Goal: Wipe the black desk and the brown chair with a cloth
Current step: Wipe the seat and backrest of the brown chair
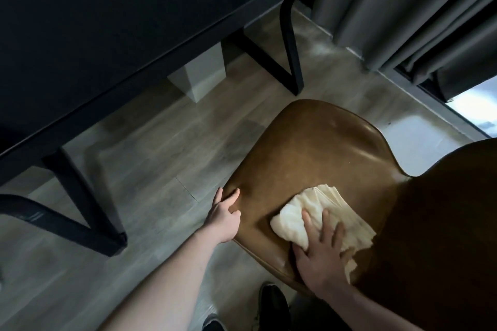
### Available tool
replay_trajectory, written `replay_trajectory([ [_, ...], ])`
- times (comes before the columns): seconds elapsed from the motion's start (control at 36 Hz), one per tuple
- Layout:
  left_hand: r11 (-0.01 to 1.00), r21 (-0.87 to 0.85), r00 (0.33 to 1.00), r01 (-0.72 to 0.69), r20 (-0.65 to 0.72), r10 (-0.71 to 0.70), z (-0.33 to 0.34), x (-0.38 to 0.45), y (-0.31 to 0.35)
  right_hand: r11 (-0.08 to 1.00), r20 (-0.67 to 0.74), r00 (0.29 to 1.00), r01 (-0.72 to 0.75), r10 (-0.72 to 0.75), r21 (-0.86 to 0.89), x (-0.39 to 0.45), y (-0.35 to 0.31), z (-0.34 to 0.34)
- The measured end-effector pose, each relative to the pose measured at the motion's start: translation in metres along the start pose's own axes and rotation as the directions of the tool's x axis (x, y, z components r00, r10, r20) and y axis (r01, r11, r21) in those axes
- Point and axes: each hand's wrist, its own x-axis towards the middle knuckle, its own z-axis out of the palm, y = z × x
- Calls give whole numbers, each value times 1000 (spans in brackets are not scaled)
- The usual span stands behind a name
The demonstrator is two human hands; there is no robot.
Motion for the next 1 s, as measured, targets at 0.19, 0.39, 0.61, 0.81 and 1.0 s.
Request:
replay_trajectory([
  [0.19,1000,-15,995,-1,-98,0,-12,18,9,995,-22,995,95,-96,-30,50,-27,-27],
  [0.39,998,-63,980,-26,-200,13,-33,48,19,990,-36,991,131,-133,-55,94,-68,-53],
  [0.61,993,-101,941,-59,-338,22,-56,84,30,984,-85,983,155,-163,-92,137,-102,-72],
  [0.81,982,-157,911,-102,-411,29,-50,95,26,960,-160,961,194,-228,-202,149,-107,-77],
  [1.0,972,-196,855,-128,-519,8,-39,83,26,957,-170,951,228,-259,-178,133,-103,-74],
])
